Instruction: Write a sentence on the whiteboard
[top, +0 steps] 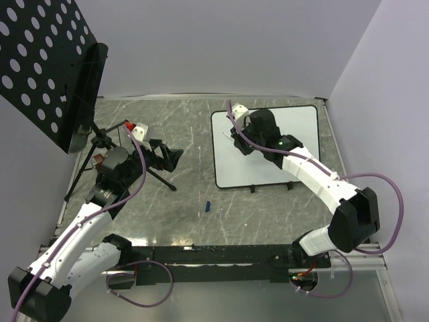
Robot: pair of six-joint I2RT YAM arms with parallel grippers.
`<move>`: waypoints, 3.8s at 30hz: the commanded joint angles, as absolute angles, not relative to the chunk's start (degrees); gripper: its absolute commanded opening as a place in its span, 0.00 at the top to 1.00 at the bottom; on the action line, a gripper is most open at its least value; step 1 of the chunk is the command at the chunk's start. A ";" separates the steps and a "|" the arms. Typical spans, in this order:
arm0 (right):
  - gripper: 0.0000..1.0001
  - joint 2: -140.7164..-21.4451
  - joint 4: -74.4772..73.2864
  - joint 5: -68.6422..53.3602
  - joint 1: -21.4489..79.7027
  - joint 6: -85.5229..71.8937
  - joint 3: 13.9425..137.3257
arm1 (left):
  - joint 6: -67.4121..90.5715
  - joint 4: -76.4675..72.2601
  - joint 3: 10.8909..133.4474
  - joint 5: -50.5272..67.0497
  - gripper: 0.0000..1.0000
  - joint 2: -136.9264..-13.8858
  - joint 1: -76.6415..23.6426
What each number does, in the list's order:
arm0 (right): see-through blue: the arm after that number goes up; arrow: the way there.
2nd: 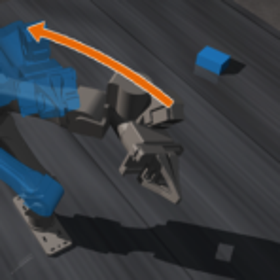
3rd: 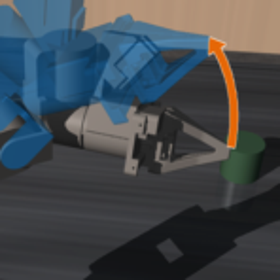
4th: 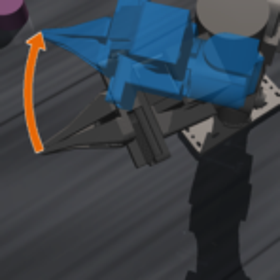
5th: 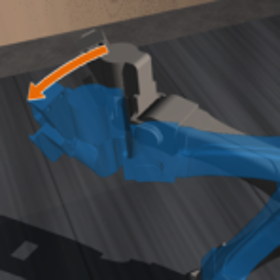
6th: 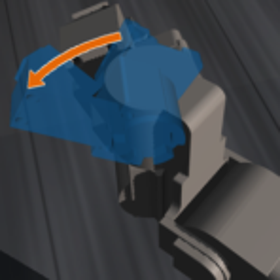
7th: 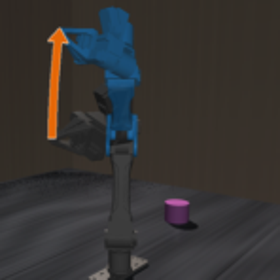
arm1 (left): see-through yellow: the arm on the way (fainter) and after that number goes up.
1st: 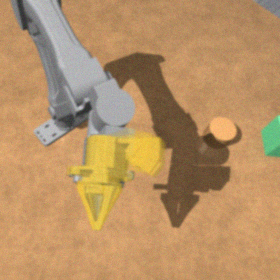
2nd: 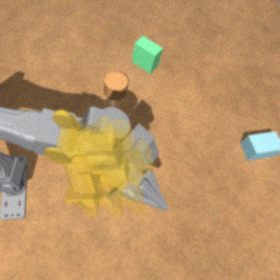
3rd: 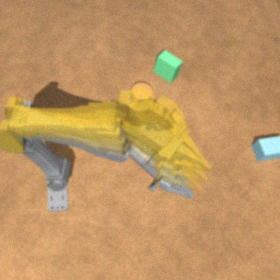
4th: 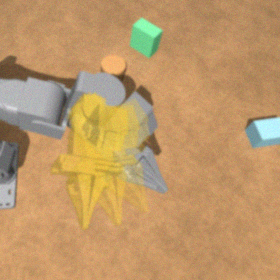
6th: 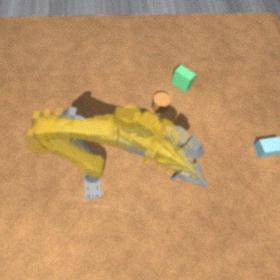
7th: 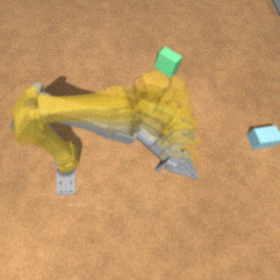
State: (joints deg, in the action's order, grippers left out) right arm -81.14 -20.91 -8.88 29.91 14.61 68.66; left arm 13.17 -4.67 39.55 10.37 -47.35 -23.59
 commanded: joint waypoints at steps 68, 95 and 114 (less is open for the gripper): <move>1.00 -82.79 -21.27 -12.66 29.27 17.49 74.88 | 15.56 -5.36 39.55 8.53 0.03 -46.14 -23.91; 1.00 -92.72 -18.90 -3.08 28.74 11.69 81.21 | 15.12 -5.10 39.64 8.70 0.03 -46.14 -23.91; 1.00 -94.92 -18.54 -3.25 28.04 11.16 82.35 | 15.03 -5.10 39.64 8.79 0.03 -46.23 -23.99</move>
